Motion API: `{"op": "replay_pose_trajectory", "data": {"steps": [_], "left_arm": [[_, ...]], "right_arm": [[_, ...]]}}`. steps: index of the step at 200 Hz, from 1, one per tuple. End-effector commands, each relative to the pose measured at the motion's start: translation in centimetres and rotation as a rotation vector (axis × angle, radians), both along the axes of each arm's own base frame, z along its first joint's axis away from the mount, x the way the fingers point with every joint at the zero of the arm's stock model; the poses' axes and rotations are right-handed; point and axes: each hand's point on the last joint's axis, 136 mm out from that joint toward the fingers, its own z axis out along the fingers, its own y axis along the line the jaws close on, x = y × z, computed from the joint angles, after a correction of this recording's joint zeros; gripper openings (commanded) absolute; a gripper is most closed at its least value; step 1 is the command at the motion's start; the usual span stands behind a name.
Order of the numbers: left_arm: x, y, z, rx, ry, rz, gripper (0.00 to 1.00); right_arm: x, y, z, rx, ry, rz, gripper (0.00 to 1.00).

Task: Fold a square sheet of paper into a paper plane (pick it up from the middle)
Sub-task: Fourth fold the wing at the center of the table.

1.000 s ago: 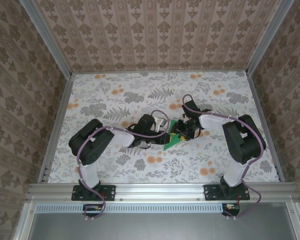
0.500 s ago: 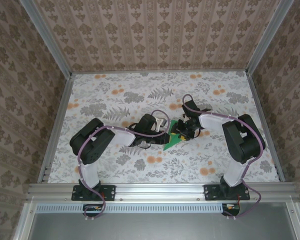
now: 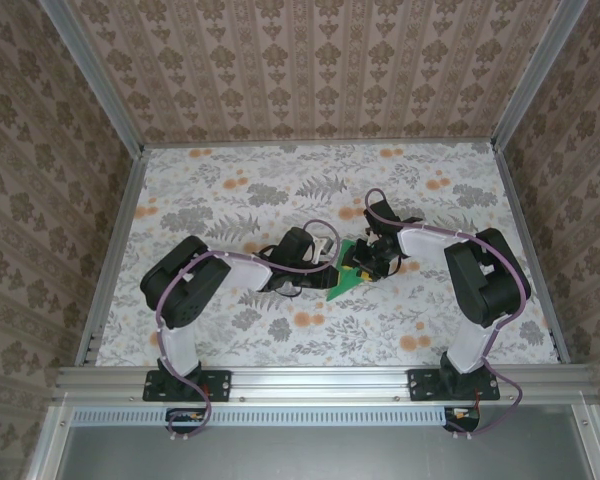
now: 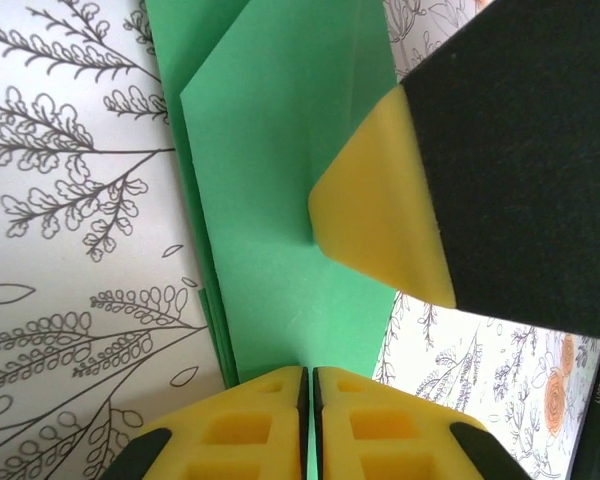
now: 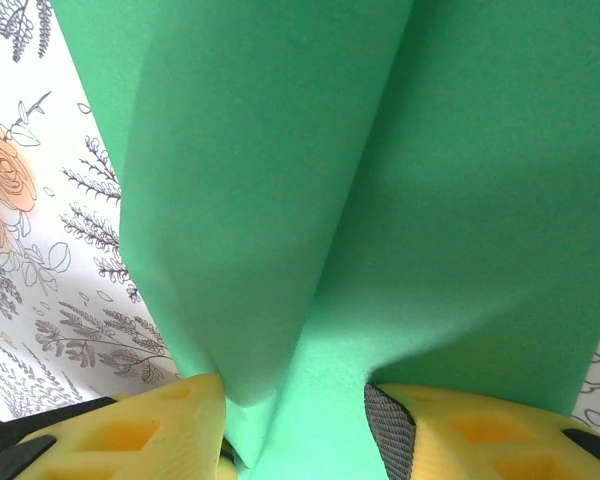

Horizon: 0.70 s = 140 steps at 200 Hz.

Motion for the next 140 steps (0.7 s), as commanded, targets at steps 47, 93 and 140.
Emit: {"op": "replay_pose_trajectory", "data": {"steps": [47, 93, 140], "left_arm": [[-0.6, 0.6, -2.1, 0.096, 0.03, -0.021, 0.08], [-1.0, 1.1, -2.9, 0.144, 0.048, -0.041, 0.04], [-1.3, 1.3, -3.3, 0.164, 0.056, -0.061, 0.02]], "right_arm": [[-4.5, -4.4, -5.6, -0.233, 0.18, -0.028, 0.47], [-1.9, -2.5, -1.3, -0.133, 0.054, -0.016, 0.46], [0.6, -0.8, 4.1, -0.044, -0.112, 0.051, 0.45]]}}
